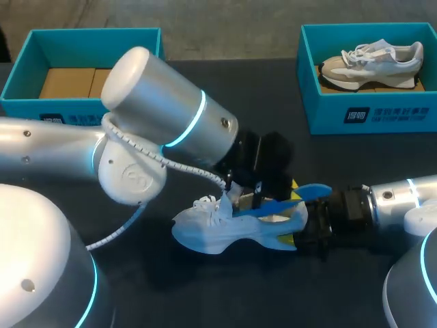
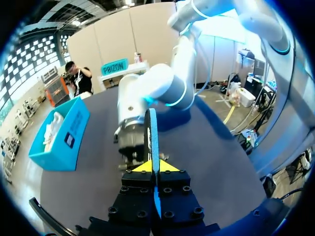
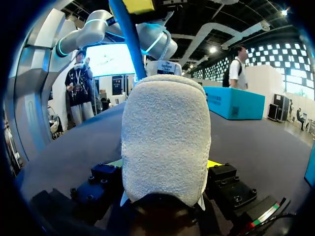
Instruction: Take the shoe out of the shoebox, open the shoe tongue, remove and reinsert the insole, then place the shoe into the shoebox
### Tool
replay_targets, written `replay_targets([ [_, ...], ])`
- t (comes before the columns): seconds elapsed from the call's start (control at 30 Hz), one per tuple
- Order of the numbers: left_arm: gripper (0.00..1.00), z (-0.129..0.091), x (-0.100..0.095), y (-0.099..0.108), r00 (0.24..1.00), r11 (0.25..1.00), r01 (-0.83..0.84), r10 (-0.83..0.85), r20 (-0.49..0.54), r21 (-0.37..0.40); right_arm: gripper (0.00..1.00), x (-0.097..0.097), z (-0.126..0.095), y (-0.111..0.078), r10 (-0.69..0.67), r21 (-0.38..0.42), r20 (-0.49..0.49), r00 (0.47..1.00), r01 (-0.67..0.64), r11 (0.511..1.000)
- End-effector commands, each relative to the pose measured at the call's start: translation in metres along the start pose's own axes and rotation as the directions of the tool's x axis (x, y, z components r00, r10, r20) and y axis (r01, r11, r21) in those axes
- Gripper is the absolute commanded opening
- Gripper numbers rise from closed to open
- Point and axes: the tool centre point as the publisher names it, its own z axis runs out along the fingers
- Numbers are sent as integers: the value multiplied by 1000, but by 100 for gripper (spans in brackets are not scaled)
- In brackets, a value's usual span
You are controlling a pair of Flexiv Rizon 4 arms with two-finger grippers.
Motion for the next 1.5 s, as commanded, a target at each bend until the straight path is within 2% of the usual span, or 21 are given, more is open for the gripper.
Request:
replay_targets([
  [0.03,0,-10,3,-19,1000,1000,-13,13,-28,13,0,2,0,-1,0,2,2,1000,0,1000],
  [0.43,0,-48,12,-61,995,989,36,-22,-100,143,0,2,0,-1,0,2,2,1000,0,1000],
  [0.67,0,-75,13,-83,997,975,53,-39,-70,217,0,2,0,-1,0,2,2,1000,0,1000],
  [0.8,0,-95,12,-98,997,961,59,-44,-60,271,0,2,0,-1,0,2,2,1000,0,1000],
  [0.93,0,-125,7,-111,991,927,91,-48,-125,364,0,2,0,-1,0,2,2,1000,0,1000],
  [1.5,0,-125,7,-111,991,927,91,-48,-125,364,0,2,0,-1,0,2,2,1000,0,1000],
])
